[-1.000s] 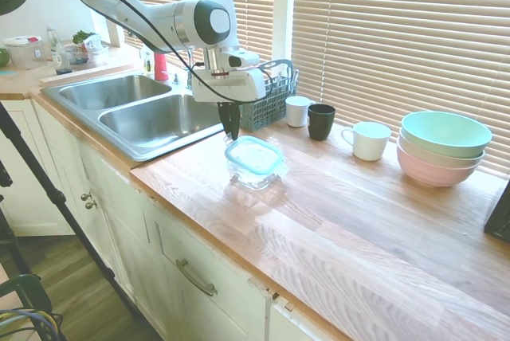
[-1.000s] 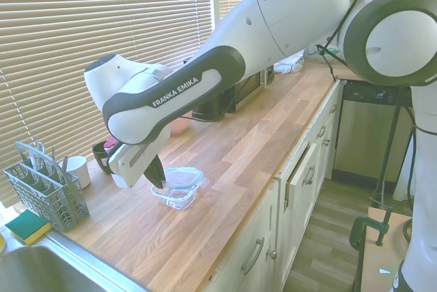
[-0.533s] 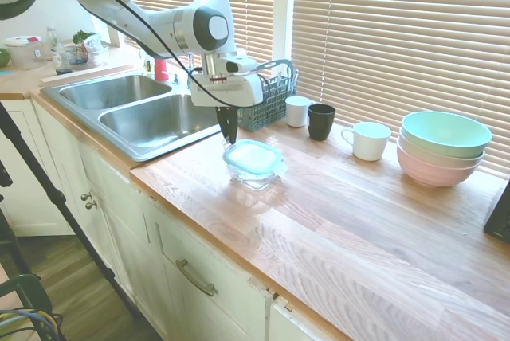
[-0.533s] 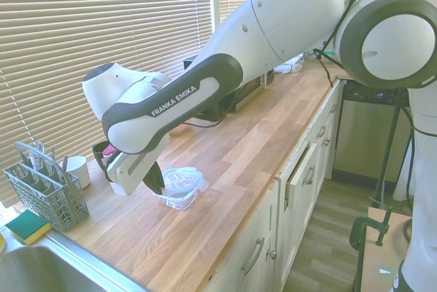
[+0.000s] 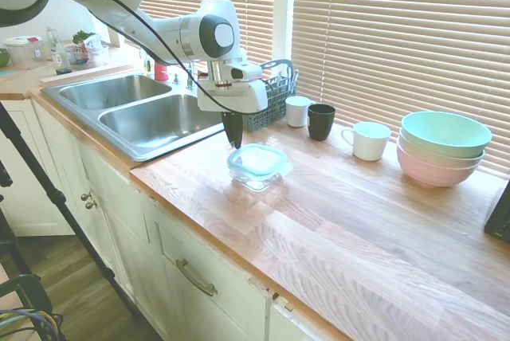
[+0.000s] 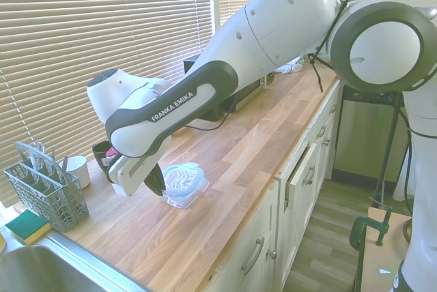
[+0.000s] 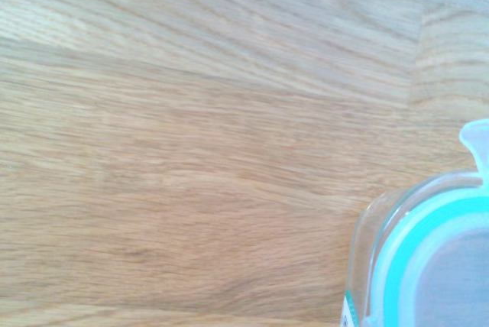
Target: Cover the lid of the food container
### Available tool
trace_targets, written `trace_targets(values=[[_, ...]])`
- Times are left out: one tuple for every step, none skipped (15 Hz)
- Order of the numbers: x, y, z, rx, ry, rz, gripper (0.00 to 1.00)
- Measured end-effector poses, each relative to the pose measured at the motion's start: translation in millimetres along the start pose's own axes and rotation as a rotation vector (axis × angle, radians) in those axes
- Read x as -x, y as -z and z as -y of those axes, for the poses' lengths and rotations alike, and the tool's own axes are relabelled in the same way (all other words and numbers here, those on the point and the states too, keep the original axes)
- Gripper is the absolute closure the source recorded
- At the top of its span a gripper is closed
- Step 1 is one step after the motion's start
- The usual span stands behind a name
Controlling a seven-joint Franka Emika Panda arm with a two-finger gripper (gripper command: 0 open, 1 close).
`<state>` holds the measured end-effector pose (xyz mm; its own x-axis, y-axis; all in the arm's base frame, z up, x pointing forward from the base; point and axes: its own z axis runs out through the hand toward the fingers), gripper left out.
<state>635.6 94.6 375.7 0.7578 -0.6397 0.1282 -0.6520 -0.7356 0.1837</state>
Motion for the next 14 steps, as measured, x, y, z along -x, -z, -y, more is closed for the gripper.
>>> trace_targets(values=[[-0.1, -0.5, 0.6, -0.001, -0.003, 0.000, 1.00], [-0.4, -0.4, 1.3, -0.003, -0.007, -0.001, 1.00], [-0.6, -0.1, 2.0, -0.004, -0.009, -0.001, 1.00], [-0.2, 0.2, 2.9, -0.005, -0.010, -0.001, 1.00], [0.7, 0.9, 4.1, -0.007, -0.011, -0.002, 1.00], [2.0, 1.4, 5.3, -0.009, -0.012, 0.000, 0.00], [4.2, 2.4, 7.3, -0.014, -0.012, 0.005, 0.00], [4.2, 2.4, 7.3, -0.014, -0.012, 0.006, 0.00], [4.4, 2.5, 7.5, -0.014, -0.011, 0.006, 0.00], [4.9, 2.6, 7.9, -0.014, -0.010, 0.005, 0.00], [5.6, 2.8, 8.5, -0.015, -0.009, 0.005, 0.00], [6.6, 3.0, 9.3, -0.016, -0.008, 0.006, 0.00], [7.6, 3.0, 10.0, -0.016, -0.008, 0.007, 0.00], [8.6, 2.6, 10.6, -0.016, -0.008, 0.009, 0.00]])
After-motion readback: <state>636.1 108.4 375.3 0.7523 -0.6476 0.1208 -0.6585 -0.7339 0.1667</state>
